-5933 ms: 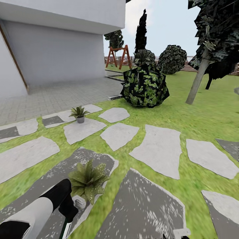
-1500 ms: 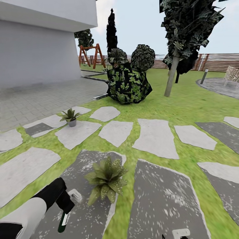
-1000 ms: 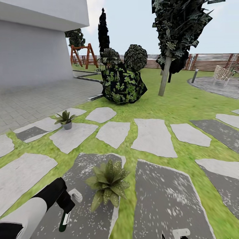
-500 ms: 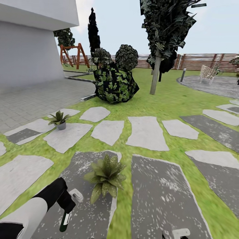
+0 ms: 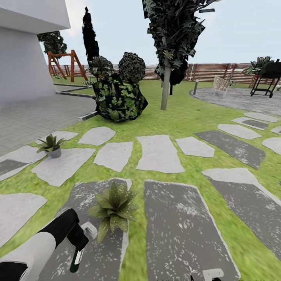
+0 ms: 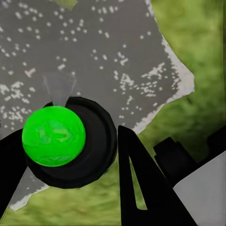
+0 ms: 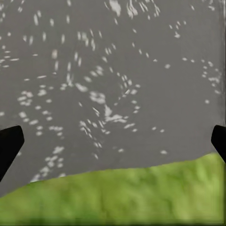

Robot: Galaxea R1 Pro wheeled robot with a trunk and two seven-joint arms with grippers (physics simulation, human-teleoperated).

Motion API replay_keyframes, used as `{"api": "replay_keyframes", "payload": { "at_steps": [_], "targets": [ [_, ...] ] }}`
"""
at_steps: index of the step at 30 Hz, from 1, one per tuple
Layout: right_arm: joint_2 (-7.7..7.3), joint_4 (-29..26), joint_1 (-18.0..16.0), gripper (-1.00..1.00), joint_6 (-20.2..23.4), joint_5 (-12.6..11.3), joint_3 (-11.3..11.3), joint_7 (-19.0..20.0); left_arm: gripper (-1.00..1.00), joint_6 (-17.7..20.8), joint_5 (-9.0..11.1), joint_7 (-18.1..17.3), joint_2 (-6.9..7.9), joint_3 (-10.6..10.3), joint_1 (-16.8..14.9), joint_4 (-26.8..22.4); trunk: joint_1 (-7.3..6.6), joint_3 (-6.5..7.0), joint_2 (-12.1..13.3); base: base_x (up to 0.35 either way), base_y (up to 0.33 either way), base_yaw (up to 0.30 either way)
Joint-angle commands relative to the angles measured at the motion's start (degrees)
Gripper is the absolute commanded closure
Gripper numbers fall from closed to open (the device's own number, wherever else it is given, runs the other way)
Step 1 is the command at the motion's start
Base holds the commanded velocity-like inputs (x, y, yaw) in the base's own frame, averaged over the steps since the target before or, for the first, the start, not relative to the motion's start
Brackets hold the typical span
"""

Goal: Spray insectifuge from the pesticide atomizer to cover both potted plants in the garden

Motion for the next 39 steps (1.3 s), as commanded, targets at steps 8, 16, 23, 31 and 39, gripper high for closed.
{"api": "replay_keyframes", "payload": {
  "at_steps": [8, 16, 23, 31, 39],
  "targets": [
    [0.02, 0.09, -0.05, -1.00, -0.20, 0.60, -0.33, -0.27, 1.00, 0.22, -0.36, -0.48, 0.11, -0.07, 0.01, -0.21, -0.01, -0.05, -0.02, 0.000, 0.242, -0.028],
    [0.02, 0.08, -0.05, -1.00, -0.20, 0.60, -0.33, -0.24, 1.00, 0.25, 1.20, -0.54, -0.15, 0.22, 0.01, -1.88, -0.01, -0.05, -0.02, 0.044, 0.304, -0.017],
    [0.02, 0.08, -0.05, -1.00, -0.20, 0.60, -0.33, -0.26, 1.00, -0.56, 3.61, -0.64, -0.11, -0.22, 0.01, -2.98, -0.01, -0.05, -0.02, 0.209, 0.241, -0.273],
    [0.02, 0.09, -0.05, -1.00, -0.20, 0.60, -0.33, -0.23, 1.00, -0.57, 3.59, -0.64, 0.03, -0.50, 0.01, -2.67, -0.01, -0.05, -0.02, 0.053, 0.032, -0.256],
    [-0.32, 0.15, -0.05, -1.00, -0.20, 0.69, -0.33, -0.19, 1.00, -0.66, 3.42, -0.65, 1.05, -0.45, 0.09, -2.14, -0.01, -0.05, -0.02, 0.000, 0.000, -0.015]
  ]
}}
